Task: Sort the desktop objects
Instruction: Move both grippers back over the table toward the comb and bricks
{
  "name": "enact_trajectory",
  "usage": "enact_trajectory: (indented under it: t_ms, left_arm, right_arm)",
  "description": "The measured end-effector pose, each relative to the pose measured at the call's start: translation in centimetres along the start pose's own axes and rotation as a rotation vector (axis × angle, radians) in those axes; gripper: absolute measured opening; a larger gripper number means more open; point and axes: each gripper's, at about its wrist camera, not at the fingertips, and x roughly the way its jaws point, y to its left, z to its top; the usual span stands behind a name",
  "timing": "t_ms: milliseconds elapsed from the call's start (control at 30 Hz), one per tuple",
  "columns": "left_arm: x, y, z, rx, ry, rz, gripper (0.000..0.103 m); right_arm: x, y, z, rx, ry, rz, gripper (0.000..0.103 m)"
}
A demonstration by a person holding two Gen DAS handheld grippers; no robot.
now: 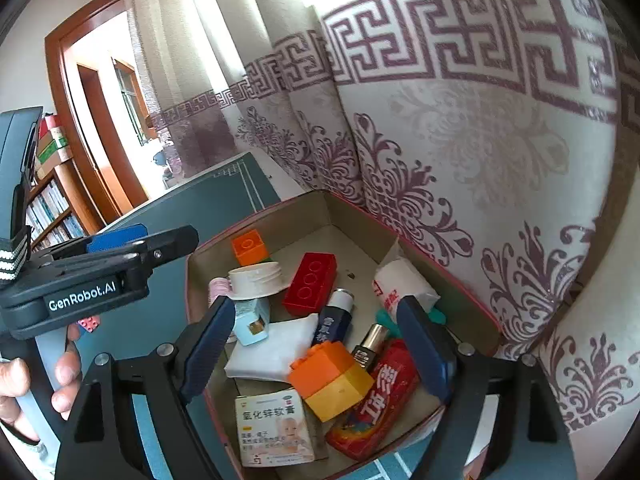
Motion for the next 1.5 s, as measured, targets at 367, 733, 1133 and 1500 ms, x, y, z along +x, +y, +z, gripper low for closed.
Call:
enact_trajectory:
  t_ms: [367,733,1133,1500]
  left_arm:
    - [-2.8,3.4,-0.9,-0.077,-0.079,0.033,0.084]
    - [-4.3,8.5,-3.4,-0.161,-0.067,0.164,0.084]
    - [-6.7,17.2,-6.9,-0.310,-0.054,0.321,0.084]
    - [-7.6,26.0,-10.6,-0.422,-0.004,0.461,0.084]
  right_arm:
    - [-0.4,2.1,-0.4,-0.024,0.002,0.030,0.087]
    - [0.0,5.2,-1.0,-0.059,0.011,0.077,0.089]
    - [1.1,11.4,-1.2,-0.150,0.028,0.170,0.095]
    - [2.4,16.2,-1.8,-0.234,0.070,0.230,0.096]
